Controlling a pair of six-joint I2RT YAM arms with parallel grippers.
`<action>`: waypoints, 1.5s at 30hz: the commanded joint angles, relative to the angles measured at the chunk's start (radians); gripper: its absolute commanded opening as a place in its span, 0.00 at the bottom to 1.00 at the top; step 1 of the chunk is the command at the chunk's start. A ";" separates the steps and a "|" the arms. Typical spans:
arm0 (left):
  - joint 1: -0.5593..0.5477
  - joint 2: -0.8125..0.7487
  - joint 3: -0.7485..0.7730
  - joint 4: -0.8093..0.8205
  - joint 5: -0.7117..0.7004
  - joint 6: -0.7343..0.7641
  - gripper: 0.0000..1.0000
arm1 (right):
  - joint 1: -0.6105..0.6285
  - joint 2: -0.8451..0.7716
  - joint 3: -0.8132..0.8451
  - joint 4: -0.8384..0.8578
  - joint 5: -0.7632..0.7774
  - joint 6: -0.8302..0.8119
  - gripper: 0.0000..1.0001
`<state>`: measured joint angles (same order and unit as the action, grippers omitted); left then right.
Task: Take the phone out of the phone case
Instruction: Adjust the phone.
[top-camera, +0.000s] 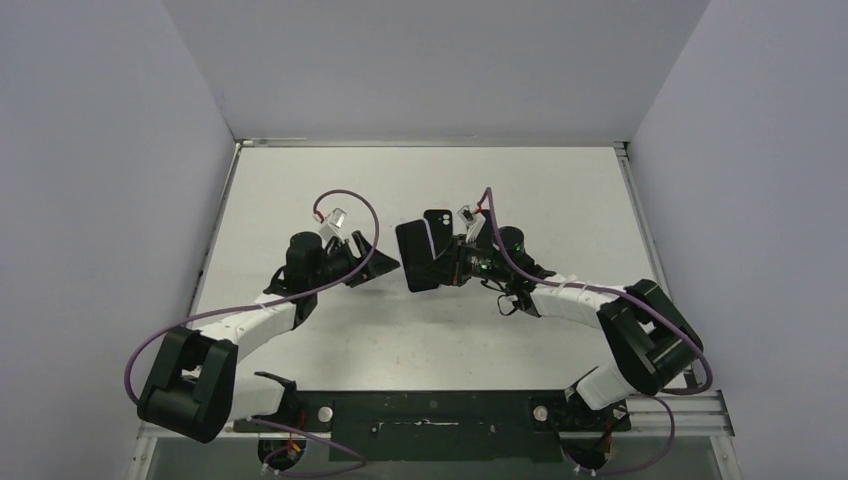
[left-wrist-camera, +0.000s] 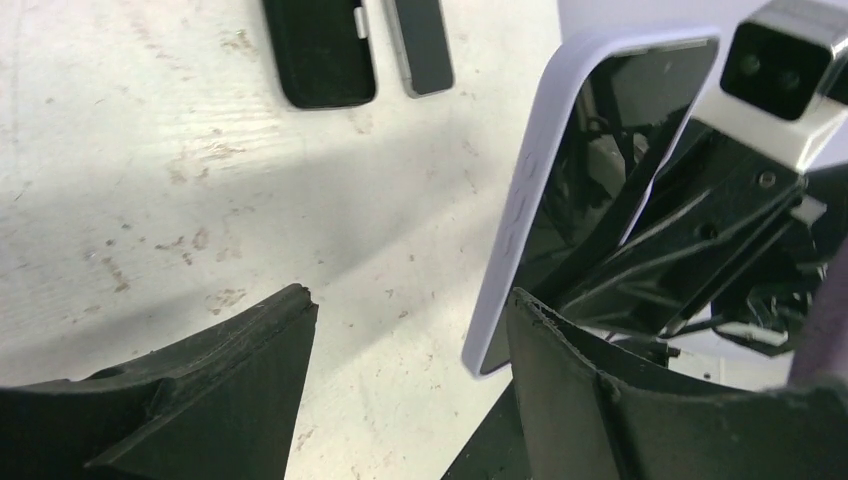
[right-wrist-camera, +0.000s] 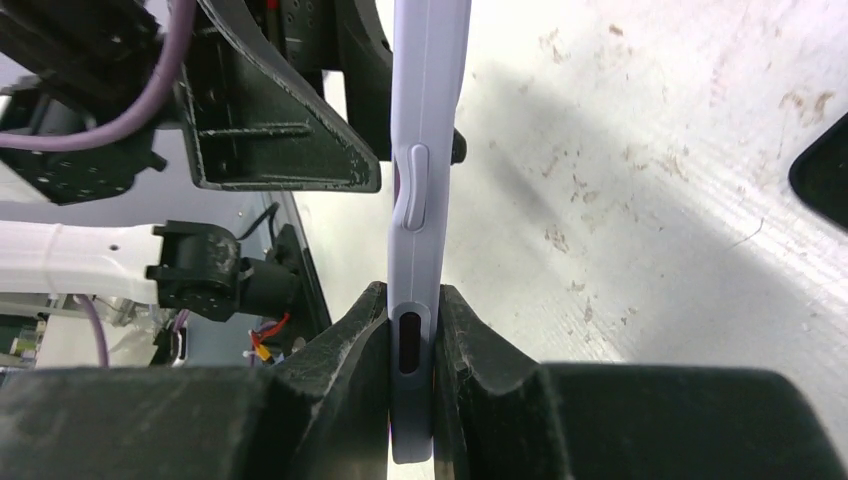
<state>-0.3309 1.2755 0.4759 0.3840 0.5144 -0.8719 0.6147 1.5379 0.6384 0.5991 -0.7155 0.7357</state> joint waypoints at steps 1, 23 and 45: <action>0.003 -0.069 0.020 0.124 0.100 0.060 0.67 | -0.025 -0.103 -0.011 0.181 -0.087 0.041 0.00; -0.027 -0.027 0.037 0.544 0.303 -0.068 0.45 | -0.023 -0.114 0.034 0.367 -0.244 0.143 0.00; -0.073 -0.081 -0.015 0.654 0.177 -0.202 0.00 | -0.012 -0.156 0.044 0.245 -0.212 0.068 0.30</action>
<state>-0.3855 1.2499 0.4725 0.9558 0.7963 -1.0332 0.5980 1.4437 0.6342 0.8383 -0.9524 0.8700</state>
